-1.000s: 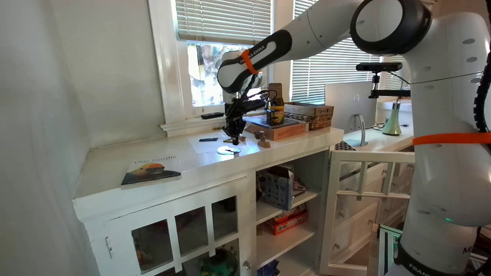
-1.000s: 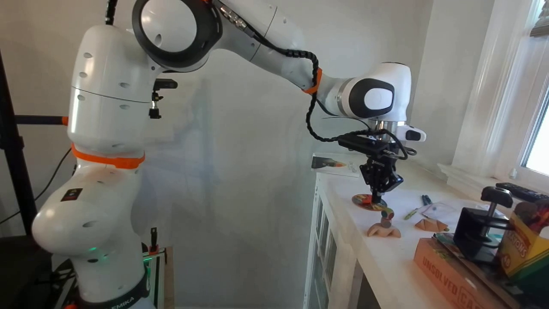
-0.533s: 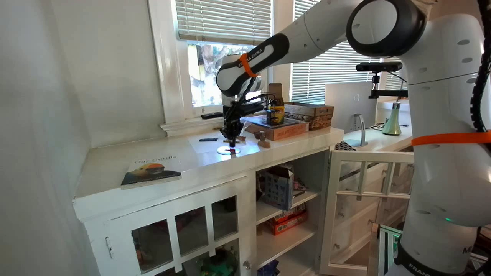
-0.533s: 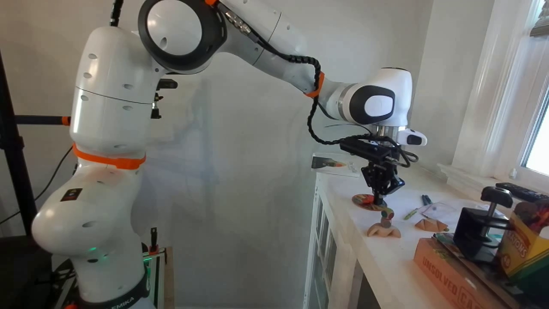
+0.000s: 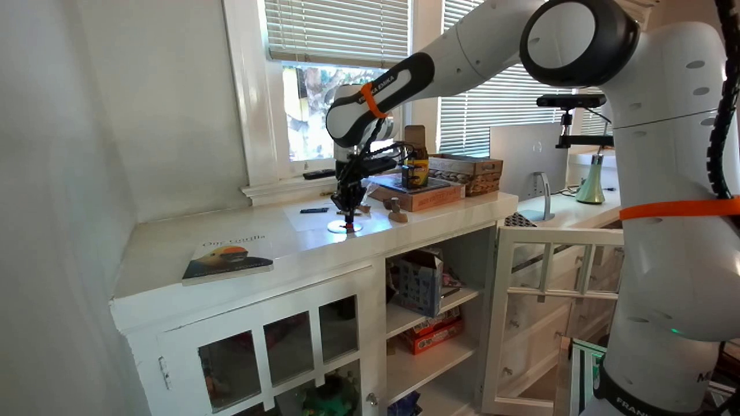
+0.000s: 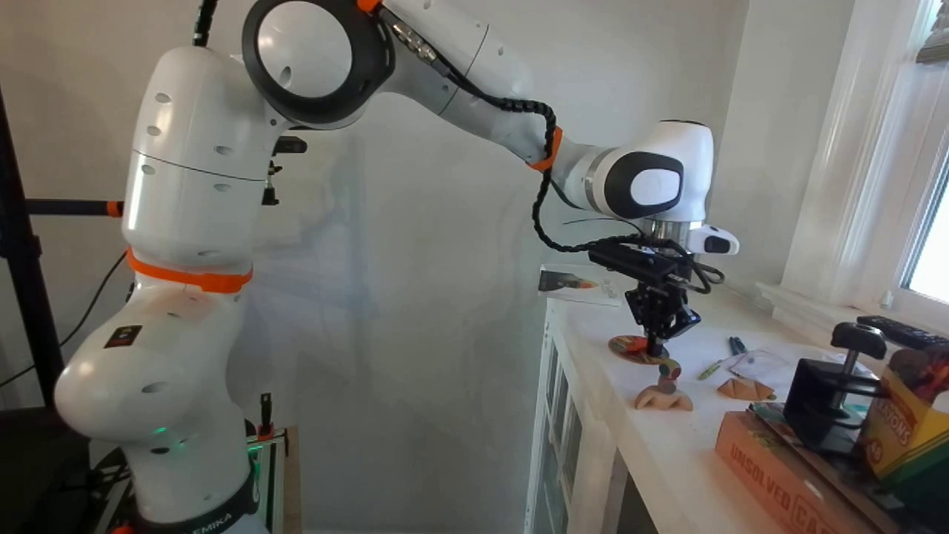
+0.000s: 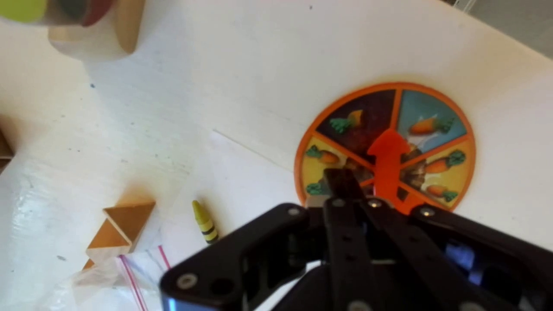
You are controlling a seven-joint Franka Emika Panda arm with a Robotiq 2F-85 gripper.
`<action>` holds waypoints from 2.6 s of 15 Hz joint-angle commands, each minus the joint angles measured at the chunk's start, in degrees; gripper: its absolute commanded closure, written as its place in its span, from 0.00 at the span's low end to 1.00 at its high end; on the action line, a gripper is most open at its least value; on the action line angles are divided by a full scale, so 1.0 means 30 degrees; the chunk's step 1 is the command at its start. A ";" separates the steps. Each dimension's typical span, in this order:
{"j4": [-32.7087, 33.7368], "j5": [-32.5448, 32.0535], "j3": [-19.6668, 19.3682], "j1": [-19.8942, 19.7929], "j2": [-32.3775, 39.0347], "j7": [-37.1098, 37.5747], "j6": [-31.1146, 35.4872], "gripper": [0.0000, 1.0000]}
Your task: Rotate the pointer on the wheel to the right.
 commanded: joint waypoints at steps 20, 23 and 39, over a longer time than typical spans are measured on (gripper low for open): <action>-0.0730 -0.0041 0.0099 0.0202 -0.0741 -0.0138 -0.0693 1.00; -0.0815 -0.0076 0.0127 0.0222 -0.0784 -0.0118 -0.0729 1.00; -0.1598 0.0001 0.0251 0.0398 -0.1824 -0.0193 -0.1679 1.00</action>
